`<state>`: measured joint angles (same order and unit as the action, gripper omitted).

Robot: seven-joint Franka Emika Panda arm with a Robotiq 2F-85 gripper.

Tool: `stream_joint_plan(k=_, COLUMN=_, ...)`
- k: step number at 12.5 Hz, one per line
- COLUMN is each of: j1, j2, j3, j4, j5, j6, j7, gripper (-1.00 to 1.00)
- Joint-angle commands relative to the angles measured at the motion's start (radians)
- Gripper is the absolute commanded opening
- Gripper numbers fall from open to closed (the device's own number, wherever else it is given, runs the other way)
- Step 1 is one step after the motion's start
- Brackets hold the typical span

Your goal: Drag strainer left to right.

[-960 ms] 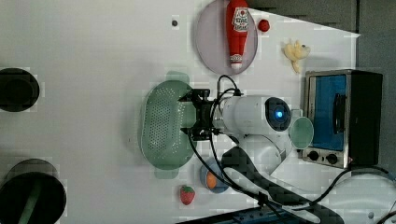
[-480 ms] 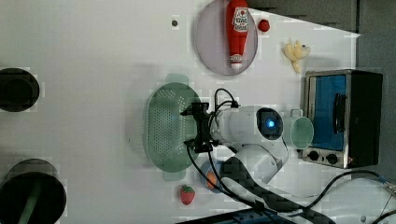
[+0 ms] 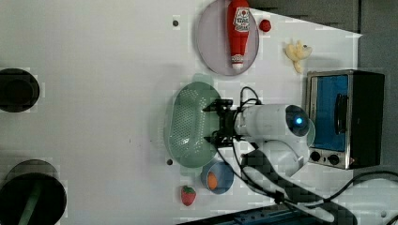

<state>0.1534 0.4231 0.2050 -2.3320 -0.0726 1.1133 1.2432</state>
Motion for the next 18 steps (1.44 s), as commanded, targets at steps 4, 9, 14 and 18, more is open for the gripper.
stream_joint_plan(k=4, j1=-0.086, j2=-0.026, j3=-0.122, j4=-0.014, j5=-0.017, j6=-0.015, j7=-0.243, gripper=1.00)
stream_joint_plan(k=9, j1=-0.115, j2=-0.048, j3=-0.209, j4=-0.037, j5=-0.017, j6=-0.012, j7=-0.346, gripper=1.00)
stream_joint_plan(k=14, j1=-0.130, j2=-0.047, j3=-0.306, j4=-0.039, j5=-0.017, j6=-0.007, j7=-0.472, gripper=1.00)
stream_joint_plan(k=18, j1=-0.137, j2=-0.047, j3=-0.362, j4=-0.039, j5=-0.017, j6=0.005, j7=-0.534, gripper=1.00)
